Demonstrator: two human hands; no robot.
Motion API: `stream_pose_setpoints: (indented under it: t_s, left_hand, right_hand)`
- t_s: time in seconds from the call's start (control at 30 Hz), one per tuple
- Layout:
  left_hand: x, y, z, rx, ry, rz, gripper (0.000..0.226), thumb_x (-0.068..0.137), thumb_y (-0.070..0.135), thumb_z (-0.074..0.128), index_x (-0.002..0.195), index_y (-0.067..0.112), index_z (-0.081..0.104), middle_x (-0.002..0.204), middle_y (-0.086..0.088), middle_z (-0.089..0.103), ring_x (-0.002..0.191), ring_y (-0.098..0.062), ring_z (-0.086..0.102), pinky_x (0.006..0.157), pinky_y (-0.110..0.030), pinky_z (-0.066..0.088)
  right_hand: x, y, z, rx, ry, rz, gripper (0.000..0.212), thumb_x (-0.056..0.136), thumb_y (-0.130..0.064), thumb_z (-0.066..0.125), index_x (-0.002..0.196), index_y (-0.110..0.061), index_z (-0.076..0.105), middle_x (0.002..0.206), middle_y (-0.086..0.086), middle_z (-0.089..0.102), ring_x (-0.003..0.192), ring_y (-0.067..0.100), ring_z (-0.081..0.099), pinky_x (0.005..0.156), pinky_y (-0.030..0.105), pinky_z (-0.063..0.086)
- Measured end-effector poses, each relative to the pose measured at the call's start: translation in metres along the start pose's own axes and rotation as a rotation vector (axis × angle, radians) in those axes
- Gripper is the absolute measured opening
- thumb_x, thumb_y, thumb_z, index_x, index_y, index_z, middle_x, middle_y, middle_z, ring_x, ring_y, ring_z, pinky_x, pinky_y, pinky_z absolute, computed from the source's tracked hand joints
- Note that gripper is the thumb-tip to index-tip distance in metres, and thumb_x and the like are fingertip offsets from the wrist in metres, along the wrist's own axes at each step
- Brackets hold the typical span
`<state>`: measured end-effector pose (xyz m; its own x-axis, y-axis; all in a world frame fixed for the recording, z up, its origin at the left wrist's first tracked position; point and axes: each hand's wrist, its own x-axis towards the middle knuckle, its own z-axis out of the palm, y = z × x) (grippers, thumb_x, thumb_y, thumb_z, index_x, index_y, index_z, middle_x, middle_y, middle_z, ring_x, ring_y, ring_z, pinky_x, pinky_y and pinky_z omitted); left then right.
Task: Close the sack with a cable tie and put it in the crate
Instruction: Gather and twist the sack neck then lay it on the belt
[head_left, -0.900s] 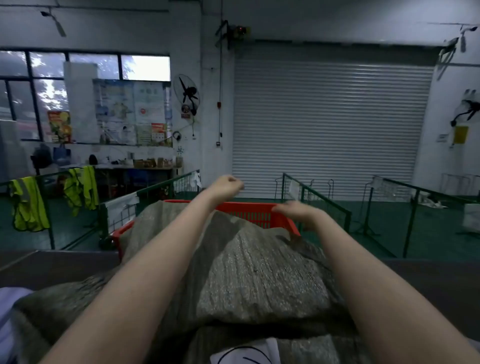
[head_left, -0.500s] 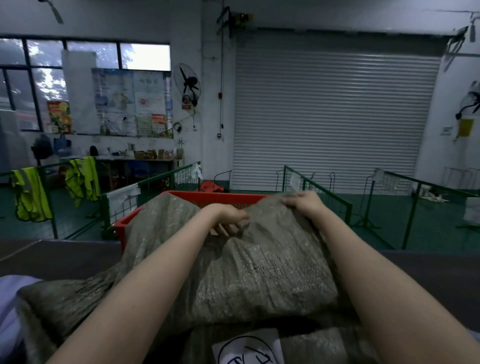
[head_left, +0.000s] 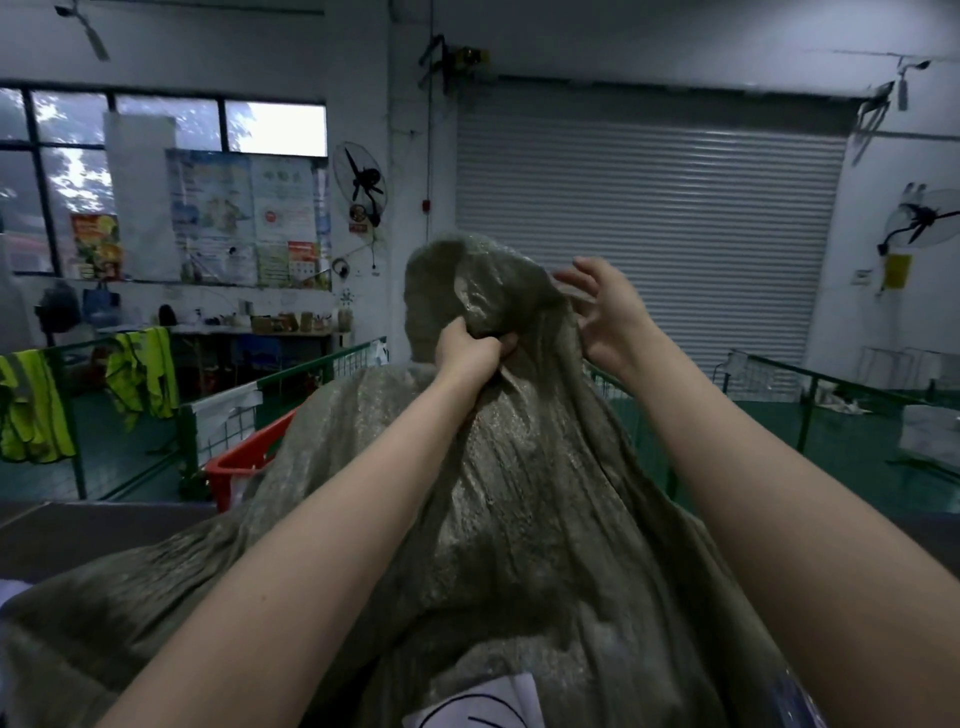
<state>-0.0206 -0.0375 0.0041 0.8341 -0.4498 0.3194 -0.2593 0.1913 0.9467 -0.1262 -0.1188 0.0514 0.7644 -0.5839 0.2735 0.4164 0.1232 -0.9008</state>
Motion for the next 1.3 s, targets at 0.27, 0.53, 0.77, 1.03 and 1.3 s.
stream_pose_setpoints:
  t_s: [0.27, 0.53, 0.77, 1.03, 1.3]
  left_hand:
    - [-0.007, 0.061, -0.003, 0.046, -0.066, 0.444, 0.032, 0.070, 0.003, 0.064, 0.098, 0.017, 0.056, 0.097, -0.003, 0.063, 0.098, -0.026, 0.062, 0.094, -0.047, 0.050]
    - [-0.023, 0.081, 0.005, 0.095, -0.451, 0.464, 0.014, 0.072, 0.013, 0.059, 0.079, 0.024, 0.054, 0.086, 0.007, 0.056, 0.089, -0.014, 0.055, 0.083, -0.033, 0.045]
    - [-0.024, 0.077, -0.003, 0.124, -0.751, 0.172, 0.033, 0.093, 0.042, 0.039, 0.089, 0.021, 0.064, 0.089, 0.002, 0.066, 0.080, -0.012, 0.062, 0.070, -0.026, 0.049]
    - [0.008, 0.072, 0.002, 0.297, -0.327, 0.130, 0.065, 0.083, 0.059, 0.049, 0.125, 0.011, 0.052, 0.115, -0.006, 0.060, 0.095, -0.018, 0.058, 0.084, -0.031, 0.048]
    - [-0.008, 0.076, 0.021, -0.123, -0.426, -0.054, 0.027, 0.091, 0.024, 0.054, 0.103, 0.001, 0.064, 0.096, -0.013, 0.066, 0.066, -0.014, 0.066, 0.058, -0.018, 0.052]
  right_hand:
    - [-0.007, -0.015, -0.012, -0.363, -0.397, 0.116, 0.047, 0.069, -0.054, 0.061, 0.100, -0.019, 0.071, 0.094, 0.003, 0.075, 0.087, 0.018, 0.070, 0.085, 0.035, 0.052]
    - [-0.003, -0.033, -0.020, 0.291, -0.364, -0.172, 0.058, 0.072, -0.049, 0.053, 0.111, -0.008, 0.064, 0.101, 0.013, 0.072, 0.090, 0.024, 0.071, 0.075, 0.034, 0.059]
    - [0.001, -0.042, -0.035, -0.207, 0.090, -0.014, 0.011, 0.085, -0.011, 0.050, 0.077, -0.009, 0.057, 0.060, 0.005, 0.062, 0.047, 0.015, 0.061, 0.038, 0.016, 0.048]
    - [-0.002, -0.053, -0.034, 0.042, -0.056, -0.245, 0.041, 0.077, 0.019, 0.026, 0.100, -0.001, 0.054, 0.069, 0.011, 0.066, 0.049, 0.016, 0.067, 0.046, 0.023, 0.055]
    - [0.002, -0.044, -0.033, 0.023, 0.071, -0.095, 0.030, 0.084, 0.006, 0.030, 0.099, 0.006, 0.055, 0.075, 0.013, 0.065, 0.067, 0.024, 0.064, 0.051, 0.024, 0.057]
